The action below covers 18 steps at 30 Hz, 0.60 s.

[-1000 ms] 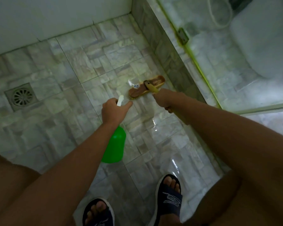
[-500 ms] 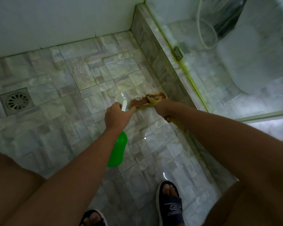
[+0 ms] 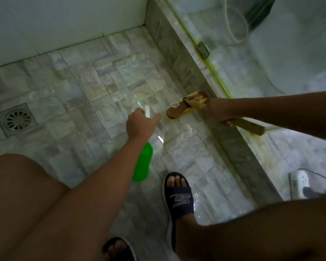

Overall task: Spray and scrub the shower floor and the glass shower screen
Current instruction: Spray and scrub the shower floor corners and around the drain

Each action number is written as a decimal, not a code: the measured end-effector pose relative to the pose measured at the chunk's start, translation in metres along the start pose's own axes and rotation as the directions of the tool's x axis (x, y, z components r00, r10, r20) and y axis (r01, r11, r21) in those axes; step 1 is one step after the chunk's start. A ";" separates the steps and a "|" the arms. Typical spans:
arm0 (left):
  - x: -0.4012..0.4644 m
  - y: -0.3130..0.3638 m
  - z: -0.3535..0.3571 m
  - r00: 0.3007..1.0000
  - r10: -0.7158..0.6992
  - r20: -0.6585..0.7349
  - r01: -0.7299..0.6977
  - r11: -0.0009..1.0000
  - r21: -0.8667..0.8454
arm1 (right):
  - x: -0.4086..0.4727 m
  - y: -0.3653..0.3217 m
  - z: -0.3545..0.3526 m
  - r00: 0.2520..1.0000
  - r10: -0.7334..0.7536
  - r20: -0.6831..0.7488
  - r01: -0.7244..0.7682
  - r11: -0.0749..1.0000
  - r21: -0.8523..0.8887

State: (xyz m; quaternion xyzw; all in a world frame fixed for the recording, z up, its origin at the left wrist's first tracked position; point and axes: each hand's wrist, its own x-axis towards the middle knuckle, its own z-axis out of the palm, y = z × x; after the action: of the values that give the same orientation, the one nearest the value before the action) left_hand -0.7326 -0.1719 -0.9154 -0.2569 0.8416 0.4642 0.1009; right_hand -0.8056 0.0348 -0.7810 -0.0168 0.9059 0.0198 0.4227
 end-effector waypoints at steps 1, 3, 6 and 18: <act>0.001 -0.001 0.000 1.000 0.002 -0.013 -0.002 1.000 0.011 | 0.008 0.011 0.014 0.999 0.022 0.036 -0.020 0.997 -0.071; 0.003 -0.004 0.000 1.000 0.008 -0.016 -0.008 0.999 0.037 | 0.021 0.022 0.045 0.996 0.079 0.042 -0.074 0.991 -0.109; 0.009 -0.009 -0.005 1.000 0.005 -0.005 -0.005 0.995 0.095 | 0.033 0.015 0.072 0.997 0.062 0.056 -0.063 0.997 0.031; 0.020 -0.012 -0.018 0.999 -0.037 -0.006 0.038 0.991 0.130 | 0.056 0.013 0.059 1.000 0.025 0.009 -0.026 0.986 0.166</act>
State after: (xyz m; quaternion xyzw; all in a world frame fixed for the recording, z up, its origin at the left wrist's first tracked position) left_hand -0.7423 -0.1988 -0.9230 -0.2664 0.8652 0.4061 0.1248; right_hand -0.7974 0.0500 -0.8618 0.0303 0.9031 -0.0503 0.4254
